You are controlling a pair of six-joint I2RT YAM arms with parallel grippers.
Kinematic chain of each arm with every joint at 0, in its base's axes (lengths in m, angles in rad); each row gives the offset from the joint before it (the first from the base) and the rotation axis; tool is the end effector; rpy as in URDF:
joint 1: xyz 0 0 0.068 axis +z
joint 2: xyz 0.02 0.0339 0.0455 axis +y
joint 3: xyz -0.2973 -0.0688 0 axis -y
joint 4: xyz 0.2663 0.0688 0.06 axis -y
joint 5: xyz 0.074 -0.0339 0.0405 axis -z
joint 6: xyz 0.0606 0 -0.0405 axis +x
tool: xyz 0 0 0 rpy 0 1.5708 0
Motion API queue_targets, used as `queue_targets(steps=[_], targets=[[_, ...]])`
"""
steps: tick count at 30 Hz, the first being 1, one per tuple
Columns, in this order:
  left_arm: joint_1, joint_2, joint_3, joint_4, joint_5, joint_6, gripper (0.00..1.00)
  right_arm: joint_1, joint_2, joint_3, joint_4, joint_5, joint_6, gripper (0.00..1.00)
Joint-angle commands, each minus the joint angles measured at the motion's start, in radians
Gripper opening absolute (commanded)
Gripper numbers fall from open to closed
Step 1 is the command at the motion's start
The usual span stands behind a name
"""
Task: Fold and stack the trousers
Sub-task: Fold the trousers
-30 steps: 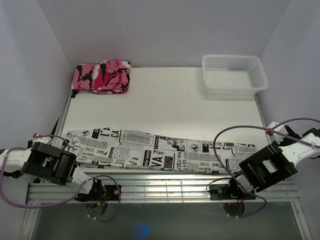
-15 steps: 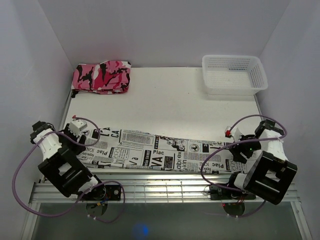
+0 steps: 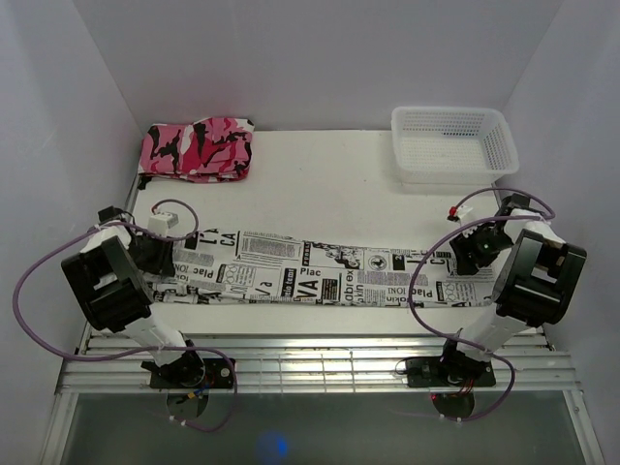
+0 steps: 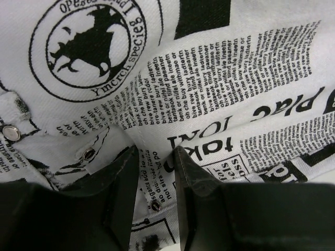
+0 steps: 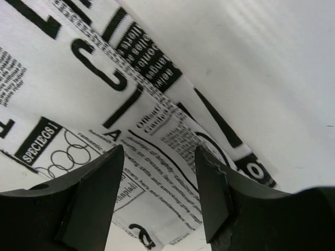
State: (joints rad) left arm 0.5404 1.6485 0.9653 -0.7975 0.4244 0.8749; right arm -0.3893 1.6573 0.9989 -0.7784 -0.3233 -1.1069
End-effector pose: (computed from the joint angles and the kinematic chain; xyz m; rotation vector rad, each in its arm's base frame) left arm 0.2693 0.1325 0.1596 0.4884 2.7312 -0.3729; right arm 0.2947 -0.1001 0.1639 -1.0181 2.6269 0.2081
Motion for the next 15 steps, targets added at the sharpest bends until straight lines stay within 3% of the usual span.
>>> queue_targets(steps=[1,5,9,15], targets=[[-0.011,0.071,0.058,0.144,-0.088,-0.094,0.41,0.001,-0.023,0.070,0.028,-0.014,0.061,0.64],[-0.008,0.068,0.072,0.142,-0.113,-0.035,0.42,-0.014,-0.115,0.089,-0.027,-0.036,0.076,0.68],[-0.008,0.004,0.044,0.124,-0.063,-0.005,0.62,-0.078,-0.174,0.129,-0.061,-0.033,0.175,0.69],[-0.011,-0.084,-0.020,0.112,-0.004,0.006,0.67,-0.143,-0.201,0.052,-0.026,0.004,0.343,0.64]])
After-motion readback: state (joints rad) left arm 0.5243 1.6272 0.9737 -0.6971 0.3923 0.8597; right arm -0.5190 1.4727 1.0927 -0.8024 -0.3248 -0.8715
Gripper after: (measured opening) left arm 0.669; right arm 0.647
